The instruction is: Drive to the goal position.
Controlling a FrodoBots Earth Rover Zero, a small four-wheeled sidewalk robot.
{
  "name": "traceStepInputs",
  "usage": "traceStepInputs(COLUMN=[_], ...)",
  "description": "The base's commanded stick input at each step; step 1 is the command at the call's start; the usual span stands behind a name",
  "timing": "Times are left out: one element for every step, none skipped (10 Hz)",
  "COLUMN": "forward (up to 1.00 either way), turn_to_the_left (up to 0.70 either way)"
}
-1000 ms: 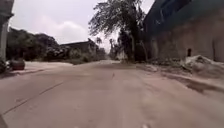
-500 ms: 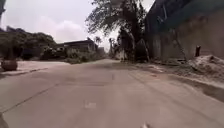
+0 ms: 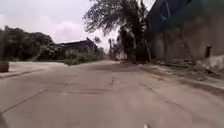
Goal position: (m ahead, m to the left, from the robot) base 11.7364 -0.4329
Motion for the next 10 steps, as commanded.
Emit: traceStepInputs(forward=[1.0, 1.0, 1.0, 1.0, 1.0, 1.0, 1.0, 1.0, 1.0, 1.0], turn_to_the_left=[0.02, 0.02, 0.02, 0.02, 0.02, 0.02, 0.02, 0.02, 0.02, 0.02])
